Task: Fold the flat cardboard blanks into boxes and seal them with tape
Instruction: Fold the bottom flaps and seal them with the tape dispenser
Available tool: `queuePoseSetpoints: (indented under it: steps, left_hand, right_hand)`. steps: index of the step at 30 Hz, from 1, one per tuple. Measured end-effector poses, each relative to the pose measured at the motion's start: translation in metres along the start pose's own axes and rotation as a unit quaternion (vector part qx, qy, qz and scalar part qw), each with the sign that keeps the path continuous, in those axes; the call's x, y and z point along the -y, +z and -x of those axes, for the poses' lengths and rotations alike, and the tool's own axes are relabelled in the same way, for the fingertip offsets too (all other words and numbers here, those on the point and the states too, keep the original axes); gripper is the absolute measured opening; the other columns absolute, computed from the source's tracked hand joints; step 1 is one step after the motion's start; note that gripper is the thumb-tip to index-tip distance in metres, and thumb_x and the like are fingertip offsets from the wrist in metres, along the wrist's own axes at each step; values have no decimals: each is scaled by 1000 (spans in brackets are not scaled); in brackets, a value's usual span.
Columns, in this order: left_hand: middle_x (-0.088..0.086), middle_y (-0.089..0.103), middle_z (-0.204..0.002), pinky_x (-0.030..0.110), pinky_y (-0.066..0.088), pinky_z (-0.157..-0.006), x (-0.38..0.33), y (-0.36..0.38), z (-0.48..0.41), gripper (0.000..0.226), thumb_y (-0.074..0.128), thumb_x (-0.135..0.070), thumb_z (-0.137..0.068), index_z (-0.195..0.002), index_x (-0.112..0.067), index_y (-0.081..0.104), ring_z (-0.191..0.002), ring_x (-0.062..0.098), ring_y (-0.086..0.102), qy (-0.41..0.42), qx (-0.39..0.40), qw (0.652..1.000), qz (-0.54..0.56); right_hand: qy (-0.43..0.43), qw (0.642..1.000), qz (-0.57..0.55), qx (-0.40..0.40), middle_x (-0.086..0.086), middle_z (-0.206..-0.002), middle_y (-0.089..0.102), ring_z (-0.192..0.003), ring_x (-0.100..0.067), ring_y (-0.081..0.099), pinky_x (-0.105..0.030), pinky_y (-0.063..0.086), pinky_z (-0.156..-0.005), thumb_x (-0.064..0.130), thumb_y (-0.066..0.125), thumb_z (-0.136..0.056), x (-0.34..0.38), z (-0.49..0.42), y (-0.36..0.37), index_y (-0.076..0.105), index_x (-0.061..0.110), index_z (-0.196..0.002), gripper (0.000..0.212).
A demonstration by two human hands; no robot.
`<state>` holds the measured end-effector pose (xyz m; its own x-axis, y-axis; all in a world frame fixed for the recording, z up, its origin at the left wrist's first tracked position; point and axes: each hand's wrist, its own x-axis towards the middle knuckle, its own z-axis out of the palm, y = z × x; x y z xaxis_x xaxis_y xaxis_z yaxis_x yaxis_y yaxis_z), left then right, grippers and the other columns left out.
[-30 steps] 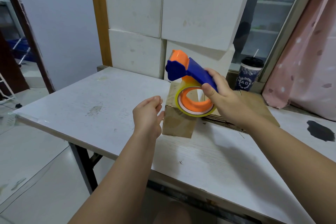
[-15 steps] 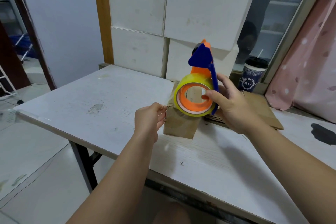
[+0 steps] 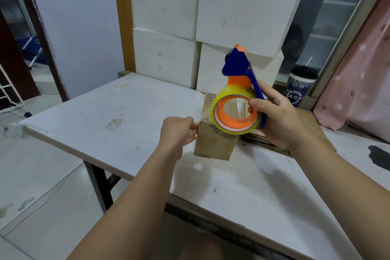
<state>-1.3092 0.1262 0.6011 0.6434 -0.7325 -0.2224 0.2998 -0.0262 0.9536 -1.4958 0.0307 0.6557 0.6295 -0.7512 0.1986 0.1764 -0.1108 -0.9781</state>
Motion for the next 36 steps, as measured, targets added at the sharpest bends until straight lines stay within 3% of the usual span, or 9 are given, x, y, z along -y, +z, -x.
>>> queuePoseSetpoints:
  steps: [4, 8, 12, 16, 20, 25, 32, 36]
  left_hand:
    - [2, 70, -60, 26, 58, -65, 2, -2, -2, 20, 46, 0, -84, -70, -1, 61, -66, 15, 70, 0, 16, 1000, -4]
    - [3, 70, -60, 28, 58, -71, 3, -1, -3, 18, 48, 0, -82, -71, -1, 61, -68, 17, 70, 1, 10, 1000, 7]
    - [7, 70, -70, 28, 59, -70, 7, -2, -2, 16, 54, -4, -83, -71, -3, 64, -74, 20, 71, 11, 9, 1000, 21]
    - [13, 68, -78, 30, 59, -73, 8, 1, 0, 15, 55, -1, -83, -71, -1, 64, -79, 25, 70, 24, -3, 999, 38]
    - [10, 69, -74, 32, 59, -73, 6, 2, -2, 18, 50, 0, -83, -72, -2, 63, -80, 26, 71, 18, -13, 998, 54]
    - [10, 68, -75, 34, 59, -73, 6, 2, -5, 15, 48, -2, -80, -71, -4, 60, -81, 27, 71, 34, -21, 999, 7]
    - [9, 67, -71, 40, 58, -79, 7, 1, -9, 24, 47, -5, -82, -59, -10, 54, -83, 30, 70, 65, -10, 996, -55]
    - [2, 63, -60, 44, 55, -85, 10, -4, -10, 27, 53, -8, -79, -52, -11, 53, -70, 23, 64, 81, -2, 991, -102]
  right_hand:
    - [-6, 1000, 5, 1, -17, -129, 58, -111, -41, 59, -57, 46, -97, 11, 75, -72, 2, -1, 2, 42, 20, -143, 79]
    - [-4, 1000, -7, 5, -20, -131, 56, -108, -39, 59, -57, 45, -95, 15, 67, -73, 2, -2, 2, 41, 20, -144, 76]
    - [-16, 999, -27, 27, -20, -132, 55, -109, -37, 59, -57, 44, -96, 16, 65, -76, 1, -2, 0, 42, 20, -143, 71]
    - [-32, 996, -58, 53, -16, -130, 56, -109, -35, 59, -52, 47, -92, 16, 63, -78, -1, -5, -1, 41, 20, -144, 70]
    - [-49, 993, -58, 85, -14, -125, 58, -107, -32, 59, -46, 51, -87, 15, 63, -78, -3, -7, -4, 41, 16, -143, 69]
    - [-63, 993, -60, 83, 1, -94, 67, -78, -11, 66, -27, 55, -64, 7, 52, -81, -6, -5, -7, 35, 5, -144, 65]
    - [-67, 993, -38, 87, 3, -95, 68, -77, -10, 67, -24, 55, -63, 6, 53, -79, -5, -1, -8, 37, 8, -144, 67]
    - [-69, 994, -33, 84, 1, -99, 67, -77, -9, 67, -21, 53, -63, 5, 52, -79, -5, -1, -5, 41, 14, -142, 65]
